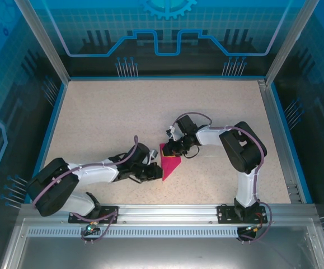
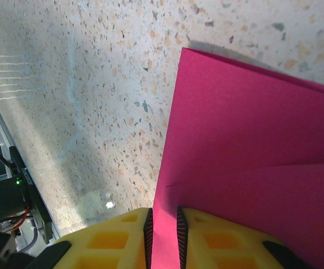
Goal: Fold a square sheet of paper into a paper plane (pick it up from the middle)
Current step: Fourth fold the wing at the center of the table.
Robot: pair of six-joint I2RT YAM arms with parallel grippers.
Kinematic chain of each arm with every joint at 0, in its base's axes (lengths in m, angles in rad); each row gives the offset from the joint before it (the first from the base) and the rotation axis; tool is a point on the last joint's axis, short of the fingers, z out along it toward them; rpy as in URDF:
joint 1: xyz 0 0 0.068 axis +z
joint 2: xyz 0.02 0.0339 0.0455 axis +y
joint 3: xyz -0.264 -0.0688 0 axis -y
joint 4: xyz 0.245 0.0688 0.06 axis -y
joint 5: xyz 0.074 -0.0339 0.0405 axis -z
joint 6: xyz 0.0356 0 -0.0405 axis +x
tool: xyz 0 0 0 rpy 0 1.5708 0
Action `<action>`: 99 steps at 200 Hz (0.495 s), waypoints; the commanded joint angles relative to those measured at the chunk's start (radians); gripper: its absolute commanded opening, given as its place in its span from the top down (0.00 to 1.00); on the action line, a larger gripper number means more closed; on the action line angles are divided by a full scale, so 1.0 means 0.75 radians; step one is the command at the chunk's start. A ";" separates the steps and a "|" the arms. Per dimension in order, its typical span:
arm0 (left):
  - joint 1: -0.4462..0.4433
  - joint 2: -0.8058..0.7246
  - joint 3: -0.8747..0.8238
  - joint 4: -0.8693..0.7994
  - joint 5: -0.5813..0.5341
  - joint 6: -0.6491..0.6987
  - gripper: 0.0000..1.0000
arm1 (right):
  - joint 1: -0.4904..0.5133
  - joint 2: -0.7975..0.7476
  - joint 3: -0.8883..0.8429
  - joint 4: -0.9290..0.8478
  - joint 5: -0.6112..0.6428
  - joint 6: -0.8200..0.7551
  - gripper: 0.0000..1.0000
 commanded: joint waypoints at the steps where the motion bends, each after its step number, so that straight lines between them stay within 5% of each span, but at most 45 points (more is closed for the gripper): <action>1: 0.008 0.008 0.079 0.031 -0.057 0.007 0.82 | 0.006 0.123 -0.080 -0.069 0.192 -0.003 0.78; 62: 0.007 0.248 0.110 0.196 -0.118 0.005 0.82 | 0.009 0.115 -0.079 -0.062 0.180 0.007 0.77; 99: 0.006 0.348 0.038 0.174 -0.164 -0.027 0.96 | 0.009 0.072 -0.069 -0.061 0.159 0.016 0.77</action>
